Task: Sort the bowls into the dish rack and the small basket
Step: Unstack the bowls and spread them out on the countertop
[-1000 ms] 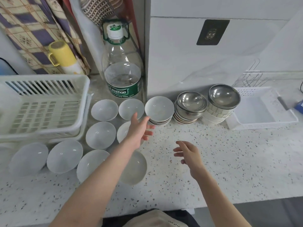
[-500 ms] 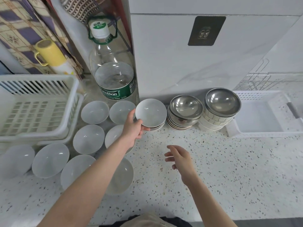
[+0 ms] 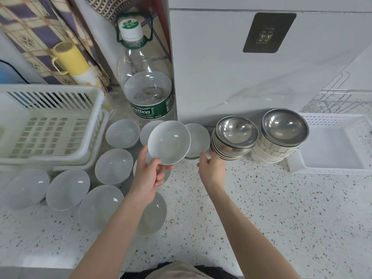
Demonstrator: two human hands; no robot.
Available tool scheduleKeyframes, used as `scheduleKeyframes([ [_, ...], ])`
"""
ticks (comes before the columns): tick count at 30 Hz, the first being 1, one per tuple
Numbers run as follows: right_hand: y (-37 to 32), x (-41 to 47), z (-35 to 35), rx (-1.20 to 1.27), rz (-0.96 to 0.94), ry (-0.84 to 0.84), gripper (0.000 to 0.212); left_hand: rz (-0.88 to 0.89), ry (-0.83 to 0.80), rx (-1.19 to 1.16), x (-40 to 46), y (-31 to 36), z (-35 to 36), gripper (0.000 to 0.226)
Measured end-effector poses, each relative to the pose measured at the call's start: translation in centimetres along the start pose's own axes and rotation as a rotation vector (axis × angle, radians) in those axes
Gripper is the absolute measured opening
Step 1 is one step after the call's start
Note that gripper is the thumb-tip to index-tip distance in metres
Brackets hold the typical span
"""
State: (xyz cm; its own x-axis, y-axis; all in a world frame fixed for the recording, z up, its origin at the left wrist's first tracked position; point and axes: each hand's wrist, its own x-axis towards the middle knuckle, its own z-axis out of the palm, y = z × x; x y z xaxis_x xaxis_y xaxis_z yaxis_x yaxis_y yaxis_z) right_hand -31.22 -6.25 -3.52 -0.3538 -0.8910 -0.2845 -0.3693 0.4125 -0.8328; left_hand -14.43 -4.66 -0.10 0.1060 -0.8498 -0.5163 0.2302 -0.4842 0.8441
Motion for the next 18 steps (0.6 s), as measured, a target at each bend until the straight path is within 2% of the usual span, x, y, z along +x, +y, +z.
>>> scheduleKeyframes([
  [5,-0.8,1.1,1.4,-0.045,0.093,-0.002,0.04,-0.006,0.021,-0.054,-1.3,-0.9,-1.0,0.046],
  [11,-1.6,1.4,2.1,-0.044,0.154,0.048,0.03,-0.007,0.051,-0.072,-2.4,-1.4,-1.5,0.047],
  [18,-1.9,1.3,2.3,-0.032,0.158,0.061,0.029,-0.006,0.074,-0.066,-2.9,-1.7,-2.3,0.049],
])
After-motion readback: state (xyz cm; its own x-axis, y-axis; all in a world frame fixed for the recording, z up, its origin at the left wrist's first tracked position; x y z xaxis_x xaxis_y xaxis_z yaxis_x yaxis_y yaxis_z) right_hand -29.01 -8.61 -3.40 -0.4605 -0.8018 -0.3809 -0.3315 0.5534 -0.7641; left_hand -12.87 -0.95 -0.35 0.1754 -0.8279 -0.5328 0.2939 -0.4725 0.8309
